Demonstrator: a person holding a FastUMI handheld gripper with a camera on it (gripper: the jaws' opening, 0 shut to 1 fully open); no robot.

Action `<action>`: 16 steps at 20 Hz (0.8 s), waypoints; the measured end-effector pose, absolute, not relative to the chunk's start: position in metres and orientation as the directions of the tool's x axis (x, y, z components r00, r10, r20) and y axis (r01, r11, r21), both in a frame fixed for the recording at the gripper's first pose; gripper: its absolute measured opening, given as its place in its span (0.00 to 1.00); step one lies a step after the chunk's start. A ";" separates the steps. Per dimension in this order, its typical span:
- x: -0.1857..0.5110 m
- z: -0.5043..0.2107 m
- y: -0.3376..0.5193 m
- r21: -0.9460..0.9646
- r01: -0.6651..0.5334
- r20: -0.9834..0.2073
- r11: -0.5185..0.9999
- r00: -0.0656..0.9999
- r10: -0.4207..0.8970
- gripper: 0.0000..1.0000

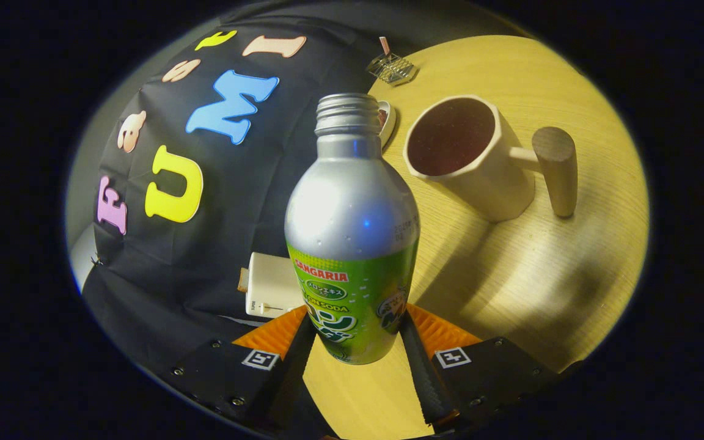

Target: Take the bottle from table, then pour the juice into the cup, finally place the bottle on the coaster

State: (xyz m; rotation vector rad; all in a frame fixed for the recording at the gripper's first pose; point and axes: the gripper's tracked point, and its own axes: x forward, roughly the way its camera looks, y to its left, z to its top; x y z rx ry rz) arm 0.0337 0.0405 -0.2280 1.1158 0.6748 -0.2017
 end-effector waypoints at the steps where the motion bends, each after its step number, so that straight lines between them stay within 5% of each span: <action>1: 0.034 -0.230 0.039 0.743 0.472 -0.601 0.475 0.783 0.161 0.78; 16: 0.056 -0.239 0.018 0.485 0.443 -0.619 0.754 0.783 -0.062 0.78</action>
